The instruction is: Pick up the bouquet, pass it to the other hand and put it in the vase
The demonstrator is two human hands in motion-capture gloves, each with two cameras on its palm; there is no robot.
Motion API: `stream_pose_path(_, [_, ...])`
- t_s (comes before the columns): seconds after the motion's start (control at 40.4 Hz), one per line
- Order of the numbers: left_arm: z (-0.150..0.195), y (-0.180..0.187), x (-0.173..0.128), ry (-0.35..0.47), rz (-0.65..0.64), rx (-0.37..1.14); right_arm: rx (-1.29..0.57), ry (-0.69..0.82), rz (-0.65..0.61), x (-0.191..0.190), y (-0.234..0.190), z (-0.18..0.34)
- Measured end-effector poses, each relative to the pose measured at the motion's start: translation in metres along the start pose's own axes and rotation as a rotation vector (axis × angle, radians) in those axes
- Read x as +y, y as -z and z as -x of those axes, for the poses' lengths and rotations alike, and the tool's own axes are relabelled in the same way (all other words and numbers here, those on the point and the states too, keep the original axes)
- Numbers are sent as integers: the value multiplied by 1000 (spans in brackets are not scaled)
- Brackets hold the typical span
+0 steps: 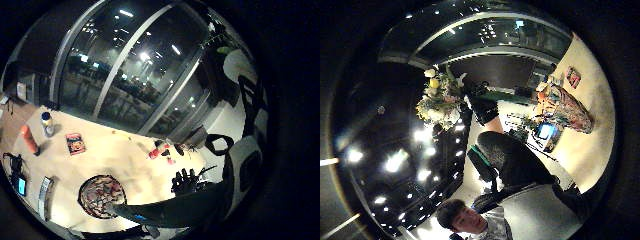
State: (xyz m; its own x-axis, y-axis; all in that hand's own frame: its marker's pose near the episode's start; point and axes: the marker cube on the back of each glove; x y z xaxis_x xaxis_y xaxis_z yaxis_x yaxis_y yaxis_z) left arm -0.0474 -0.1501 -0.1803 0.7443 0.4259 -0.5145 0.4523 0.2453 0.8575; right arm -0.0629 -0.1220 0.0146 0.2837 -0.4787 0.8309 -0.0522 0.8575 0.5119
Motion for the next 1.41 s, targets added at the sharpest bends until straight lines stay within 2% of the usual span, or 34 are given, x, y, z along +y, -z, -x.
stream_pose_path(0.049, [20, 2, 3, 70, -1, -97, -42, -96, 0, 5, -1, -3])
stream_pose_path(0.099, [33, 3, 7, 110, 0, -130, -49, -125, 0, 6, 0, -8])
stream_pose_path(0.247, [48, 4, 16, 161, 19, -105, -59, -135, -2, 4, 4, -22])
stream_pose_path(0.322, [58, 6, 23, 180, 67, -87, -63, -131, -2, 4, 4, -27])
stream_pose_path(0.371, [71, 9, 33, 187, 164, -93, -52, -134, -1, 4, 5, -32])
stream_pose_path(0.421, [87, 14, 52, 220, 331, -97, -39, -149, 3, 6, 5, -35])
stream_pose_path(0.52, [145, 39, 113, 336, 680, -157, -6, -185, 24, 13, 9, -47])
stream_pose_path(0.594, [182, 65, 158, 446, 793, -135, 20, -220, 29, 18, 15, -61])
stream_pose_path(0.643, [173, 82, 177, 497, 804, -90, 43, -225, 26, 23, 20, -64])
stream_pose_path(0.668, [161, 89, 182, 496, 798, -79, 56, -218, 23, 27, 22, -63])
stream_pose_path(0.742, [148, 105, 187, 412, 759, -119, 119, -208, 5, 38, 29, -55])
stream_pose_path(0.767, [147, 108, 187, 409, 751, -132, 151, -227, -6, 41, 33, -56])
stream_pose_path(0.841, [137, 117, 184, 486, 744, -146, 204, -279, -38, 47, 46, -64])
stream_pose_path(0.891, [133, 120, 180, 501, 731, -170, 193, -259, -43, 49, 53, -66])
stream_pose_path(0.99, [142, 124, 173, 450, 692, -241, 208, -237, -62, 54, 67, -75])
stream_pose_path(1.113, [157, 130, 169, 352, 649, -168, 210, -296, -117, 57, 77, -91])
stream_pose_path(1.163, [172, 129, 172, 378, 618, -195, 165, -314, -107, 60, 76, -93])
stream_pose_path(1.237, [180, 129, 179, 480, 637, -175, 133, -314, -86, 64, 73, -94])
stream_pose_path(1.336, [175, 131, 178, 409, 618, -197, 159, -266, -87, 63, 71, -101])
stream_pose_path(1.41, [175, 134, 176, 438, 616, -202, 225, -260, -101, 62, 74, -110])
